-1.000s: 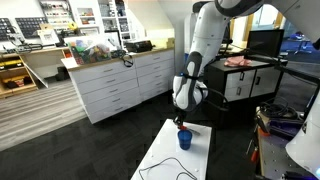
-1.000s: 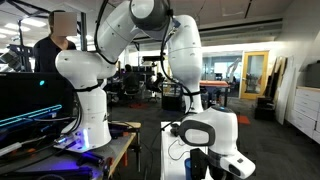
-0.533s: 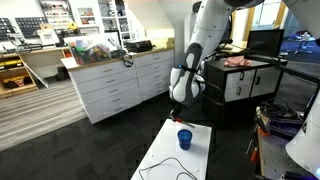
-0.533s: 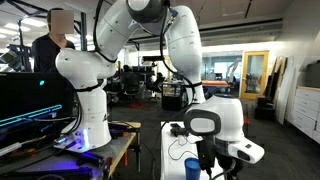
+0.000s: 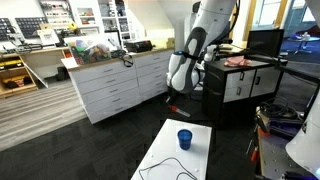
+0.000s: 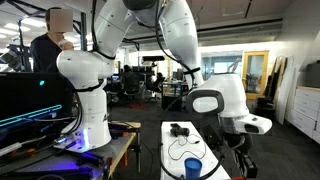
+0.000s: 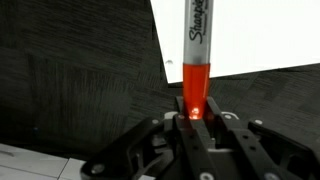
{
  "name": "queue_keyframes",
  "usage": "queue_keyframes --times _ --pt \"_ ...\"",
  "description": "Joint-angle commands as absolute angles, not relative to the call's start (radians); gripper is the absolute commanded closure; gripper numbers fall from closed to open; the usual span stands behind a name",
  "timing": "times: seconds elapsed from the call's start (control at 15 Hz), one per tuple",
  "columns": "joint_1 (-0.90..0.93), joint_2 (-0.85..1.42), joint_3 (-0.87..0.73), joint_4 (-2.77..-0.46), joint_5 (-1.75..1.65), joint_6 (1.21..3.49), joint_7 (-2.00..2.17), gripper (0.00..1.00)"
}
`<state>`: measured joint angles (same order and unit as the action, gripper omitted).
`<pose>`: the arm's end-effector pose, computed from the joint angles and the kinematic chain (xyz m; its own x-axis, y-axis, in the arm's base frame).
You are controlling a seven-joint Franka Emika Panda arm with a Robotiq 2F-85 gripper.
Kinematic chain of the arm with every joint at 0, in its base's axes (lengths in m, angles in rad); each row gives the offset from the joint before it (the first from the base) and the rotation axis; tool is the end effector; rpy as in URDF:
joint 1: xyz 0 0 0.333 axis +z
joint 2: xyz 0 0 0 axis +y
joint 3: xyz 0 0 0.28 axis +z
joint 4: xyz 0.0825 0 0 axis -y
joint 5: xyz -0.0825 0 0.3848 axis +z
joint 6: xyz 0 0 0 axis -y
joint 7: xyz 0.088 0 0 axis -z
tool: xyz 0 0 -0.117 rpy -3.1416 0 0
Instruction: Get the marker from the table and put it in the blue cup
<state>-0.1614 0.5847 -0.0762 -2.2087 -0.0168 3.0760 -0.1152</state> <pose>0.5339 -0.1308 0.1005 0.9596 -0.0728 0.2718 -0.0978 -0.9920 0.0795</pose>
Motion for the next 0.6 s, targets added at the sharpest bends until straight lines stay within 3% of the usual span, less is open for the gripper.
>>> queue_keyframes --times 0.0,0.53 --pt "-0.085 0.486 -0.144 -2.299 -0.043 3.144 -0.081 0.93" --pt "0.151 0.402 -0.349 -2.402 0.0 3.328 -0.063 0.93"
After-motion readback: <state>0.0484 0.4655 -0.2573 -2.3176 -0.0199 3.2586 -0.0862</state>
